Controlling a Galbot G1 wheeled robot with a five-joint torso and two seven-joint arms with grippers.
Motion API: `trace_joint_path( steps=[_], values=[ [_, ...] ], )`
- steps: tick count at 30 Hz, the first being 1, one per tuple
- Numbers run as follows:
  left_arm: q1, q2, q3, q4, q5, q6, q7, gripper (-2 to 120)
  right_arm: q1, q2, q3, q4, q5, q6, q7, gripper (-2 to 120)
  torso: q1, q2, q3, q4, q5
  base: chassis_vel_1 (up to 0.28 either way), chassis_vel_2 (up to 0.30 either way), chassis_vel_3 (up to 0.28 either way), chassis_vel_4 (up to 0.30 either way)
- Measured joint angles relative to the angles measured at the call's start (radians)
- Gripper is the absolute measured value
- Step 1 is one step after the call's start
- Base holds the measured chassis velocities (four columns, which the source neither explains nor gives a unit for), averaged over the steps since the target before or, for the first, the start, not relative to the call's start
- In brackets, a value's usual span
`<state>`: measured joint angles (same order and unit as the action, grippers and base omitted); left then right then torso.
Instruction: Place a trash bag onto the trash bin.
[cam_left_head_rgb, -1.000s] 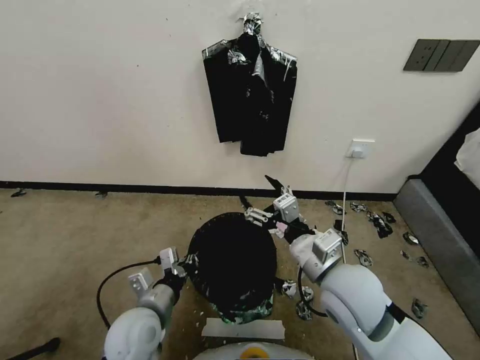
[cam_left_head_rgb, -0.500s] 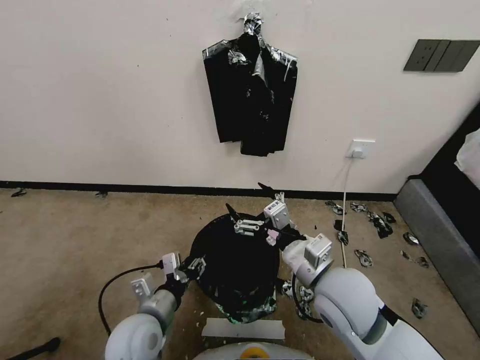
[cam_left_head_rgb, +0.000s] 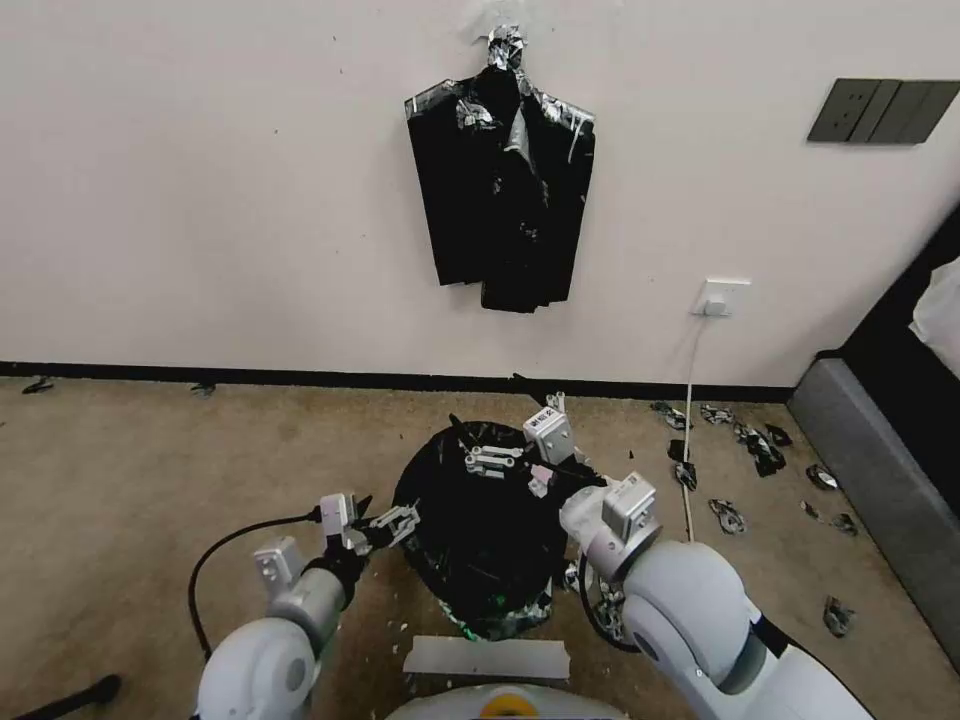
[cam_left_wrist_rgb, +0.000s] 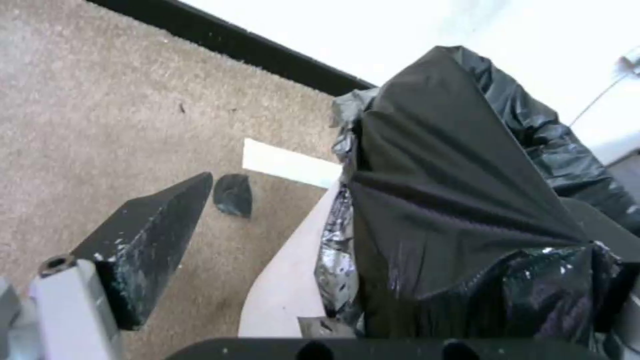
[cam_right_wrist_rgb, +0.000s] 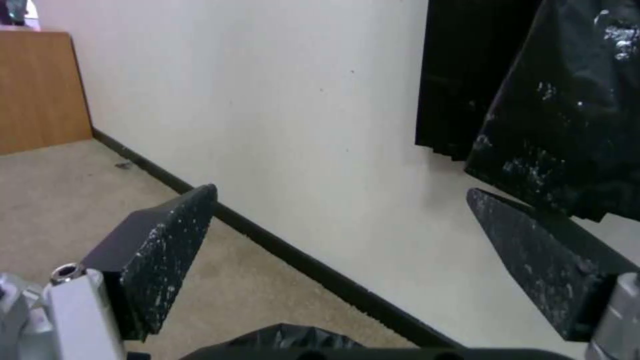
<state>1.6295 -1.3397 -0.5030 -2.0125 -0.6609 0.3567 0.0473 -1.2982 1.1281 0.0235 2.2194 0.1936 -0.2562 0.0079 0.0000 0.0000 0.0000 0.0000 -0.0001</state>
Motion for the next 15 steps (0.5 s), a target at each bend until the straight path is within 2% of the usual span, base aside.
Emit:
trace_joint_path(
  steps=[5,6,7,9,10,13,15],
  values=[
    [0.006,-0.004,-0.005,0.012,-0.003,-0.001,0.010,100,-0.005,0.005,-0.002,0.007,-0.002,-0.001,0.000,100,0.000,0.000,0.000,0.0000,0.0000,0.000,0.000,0.000,0.000],
    [0.011,-0.005,-0.010,0.026,-0.008,-0.004,0.040,100,-0.009,0.005,-0.002,0.012,-0.003,-0.002,0.000,100,0.000,0.000,0.000,0.0000,0.0000,0.000,0.000,0.000,0.000],
    [0.011,-0.005,-0.010,0.026,-0.008,-0.004,0.040,100,-0.009,0.005,-0.002,0.012,-0.003,-0.002,0.000,100,0.000,0.000,0.000,0.0000,0.0000,0.000,0.000,0.000,0.000],
    [0.014,-0.007,-0.020,0.054,-0.014,-0.015,0.100,100,-0.015,0.003,-0.001,0.018,-0.004,-0.002,-0.001,100,0.000,0.000,0.000,0.0000,0.0000,0.000,0.000,0.000,0.000],
    [0.014,-0.007,-0.020,0.054,-0.014,-0.015,0.100,100,-0.015,0.003,-0.001,0.018,-0.004,-0.002,-0.001,100,0.000,0.000,0.000,0.0000,0.0000,0.000,0.000,0.000,0.000],
    [0.010,-0.011,-0.038,0.099,-0.019,-0.040,0.202,100,-0.026,-0.002,0.002,0.026,-0.007,-0.002,-0.002,100,0.000,0.000,0.000,0.0000,0.0000,0.000,0.000,0.000,0.000],
    [0.010,-0.012,-0.041,0.106,-0.018,-0.051,0.224,100,-0.029,-0.003,0.003,0.028,-0.008,-0.002,-0.003,100,0.000,0.000,0.000,0.0000,0.0000,0.000,0.000,0.000,0.000]
  ],
)
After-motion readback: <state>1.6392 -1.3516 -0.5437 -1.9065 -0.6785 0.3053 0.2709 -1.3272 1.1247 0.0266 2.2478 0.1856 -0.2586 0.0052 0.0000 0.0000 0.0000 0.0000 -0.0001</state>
